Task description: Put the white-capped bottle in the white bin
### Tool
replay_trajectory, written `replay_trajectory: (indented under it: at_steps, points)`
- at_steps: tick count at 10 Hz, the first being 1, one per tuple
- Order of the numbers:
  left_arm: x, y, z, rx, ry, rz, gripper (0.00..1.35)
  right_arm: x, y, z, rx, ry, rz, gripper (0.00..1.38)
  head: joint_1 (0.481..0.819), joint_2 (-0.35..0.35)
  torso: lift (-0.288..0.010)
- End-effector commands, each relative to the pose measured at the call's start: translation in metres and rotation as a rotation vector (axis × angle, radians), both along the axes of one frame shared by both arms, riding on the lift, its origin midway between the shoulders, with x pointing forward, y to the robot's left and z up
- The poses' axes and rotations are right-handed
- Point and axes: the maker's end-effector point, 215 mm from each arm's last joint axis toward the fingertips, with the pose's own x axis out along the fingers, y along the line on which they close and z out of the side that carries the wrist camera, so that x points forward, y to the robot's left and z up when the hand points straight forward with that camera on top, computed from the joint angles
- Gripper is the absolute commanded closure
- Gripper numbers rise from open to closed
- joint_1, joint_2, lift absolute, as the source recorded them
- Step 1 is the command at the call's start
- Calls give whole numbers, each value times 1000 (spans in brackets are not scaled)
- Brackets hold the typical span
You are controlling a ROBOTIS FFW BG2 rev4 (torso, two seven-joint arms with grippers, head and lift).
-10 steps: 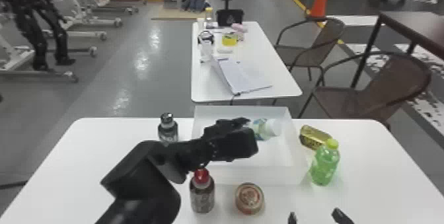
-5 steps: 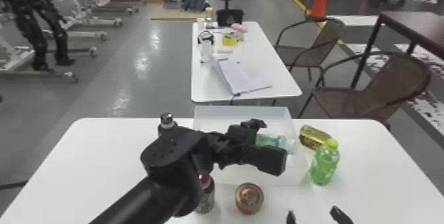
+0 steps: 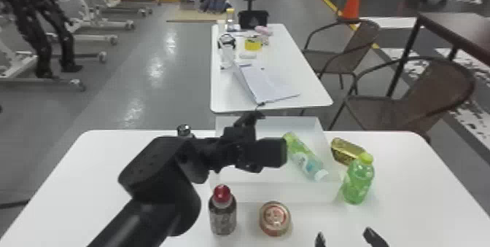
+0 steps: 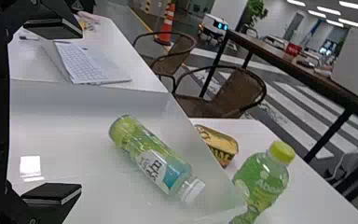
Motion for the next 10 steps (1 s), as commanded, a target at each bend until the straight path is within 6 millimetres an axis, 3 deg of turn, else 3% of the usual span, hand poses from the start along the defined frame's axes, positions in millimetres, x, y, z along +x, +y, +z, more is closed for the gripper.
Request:
replay_trajectory:
  at_steps: [1,2,4,5,7,10]
  points:
    - [1,87,15,-246,35,182,142,-2,0,-1,3,4,0,94,549,0,-100]
    - [-9,133,11,-433,66,278,142,-3,0,-2,3,5,0,94,549,0,-100]
    - [-52,241,-20,-772,108,508,142,-5,-3,-1,2,6,-1,94,549,0,-100]
    - [-76,278,-21,-931,72,568,142,-5,-2,-1,2,5,-1,94,549,0,-100]
    - [-117,300,-23,-1140,18,614,142,-8,-3,-4,2,12,-1,96,549,0,-100]
    - [-165,317,-49,-1264,-12,721,142,-12,-4,-6,6,19,-10,96,549,0,-100]
